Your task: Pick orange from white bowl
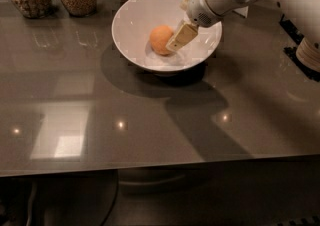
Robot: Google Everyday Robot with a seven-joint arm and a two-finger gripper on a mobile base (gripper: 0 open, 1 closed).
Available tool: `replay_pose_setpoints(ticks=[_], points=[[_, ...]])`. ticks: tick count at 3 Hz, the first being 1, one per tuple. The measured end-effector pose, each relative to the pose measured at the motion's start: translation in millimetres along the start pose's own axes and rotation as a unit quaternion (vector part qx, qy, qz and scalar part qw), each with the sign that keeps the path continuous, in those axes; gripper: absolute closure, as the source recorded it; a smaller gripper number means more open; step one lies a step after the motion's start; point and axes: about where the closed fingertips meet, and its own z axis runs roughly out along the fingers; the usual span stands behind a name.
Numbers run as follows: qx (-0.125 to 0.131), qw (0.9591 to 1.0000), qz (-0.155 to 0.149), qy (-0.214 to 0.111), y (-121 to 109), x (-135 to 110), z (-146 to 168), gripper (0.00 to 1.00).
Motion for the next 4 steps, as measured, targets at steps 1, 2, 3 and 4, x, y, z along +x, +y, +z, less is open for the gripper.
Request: replay_pose_setpoints(ticks=[1,2,3,4], points=[[-0.013,0.9999,0.002,0.004,1,2,19,0.22],[-0.025,0.9996,0.002,0.009,2,3,34,0.22],[-0.034,0.9994,0.001,0.010,0,1,48,0.23],[-0.043,0.9990,0.000,0.011,0,-1,61,0.24]])
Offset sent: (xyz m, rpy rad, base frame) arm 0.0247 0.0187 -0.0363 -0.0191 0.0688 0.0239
